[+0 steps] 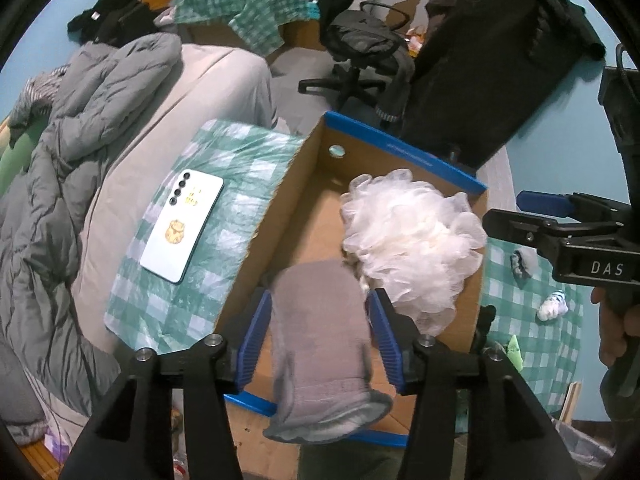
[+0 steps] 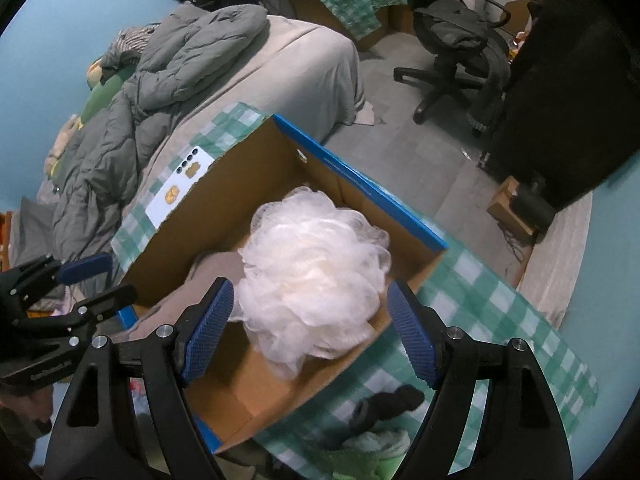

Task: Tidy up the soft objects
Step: 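Drop the bath puff into the box with the right tool while the left drops the sock, then move both tools back over the table toward the remaining socks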

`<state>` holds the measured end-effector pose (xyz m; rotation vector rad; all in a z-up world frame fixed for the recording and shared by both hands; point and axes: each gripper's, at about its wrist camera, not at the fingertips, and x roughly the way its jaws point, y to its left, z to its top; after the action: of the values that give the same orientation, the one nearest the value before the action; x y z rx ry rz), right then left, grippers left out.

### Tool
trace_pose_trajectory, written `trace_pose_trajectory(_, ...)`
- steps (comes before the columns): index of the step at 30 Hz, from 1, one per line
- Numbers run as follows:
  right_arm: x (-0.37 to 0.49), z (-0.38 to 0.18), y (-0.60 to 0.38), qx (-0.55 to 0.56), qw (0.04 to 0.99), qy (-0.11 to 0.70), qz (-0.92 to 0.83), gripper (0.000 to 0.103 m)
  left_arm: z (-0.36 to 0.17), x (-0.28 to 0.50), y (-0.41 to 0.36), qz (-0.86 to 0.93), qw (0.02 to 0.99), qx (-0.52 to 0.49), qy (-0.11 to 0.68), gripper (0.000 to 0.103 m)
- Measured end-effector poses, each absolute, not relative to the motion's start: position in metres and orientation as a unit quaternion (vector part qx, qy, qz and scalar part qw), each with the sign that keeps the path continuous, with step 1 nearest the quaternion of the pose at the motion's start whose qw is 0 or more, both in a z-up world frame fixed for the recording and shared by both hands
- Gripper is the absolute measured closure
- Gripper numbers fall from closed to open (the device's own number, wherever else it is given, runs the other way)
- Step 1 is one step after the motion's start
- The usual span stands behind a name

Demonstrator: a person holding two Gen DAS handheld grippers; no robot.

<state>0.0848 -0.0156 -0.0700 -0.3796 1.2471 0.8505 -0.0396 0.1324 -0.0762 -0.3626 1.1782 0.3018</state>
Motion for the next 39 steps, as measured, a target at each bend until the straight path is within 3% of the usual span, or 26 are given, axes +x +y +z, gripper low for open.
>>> trace_pose_trajectory(20, 0.093, -0.040, -0.102, -0.134, 0.747, 0.564, 0.326, 0.024, -0.054, -0.008, 0.070, 0.072, 0.822, -0.126, 0.551, 0.043)
trace_pose_trajectory(39, 0.098, -0.048, -0.204, -0.082, 0.762, 0.588, 0.260, 0.023, -0.055, 0.024, -0.008, 0.004, 0.822, -0.052, 0.568, 0.038)
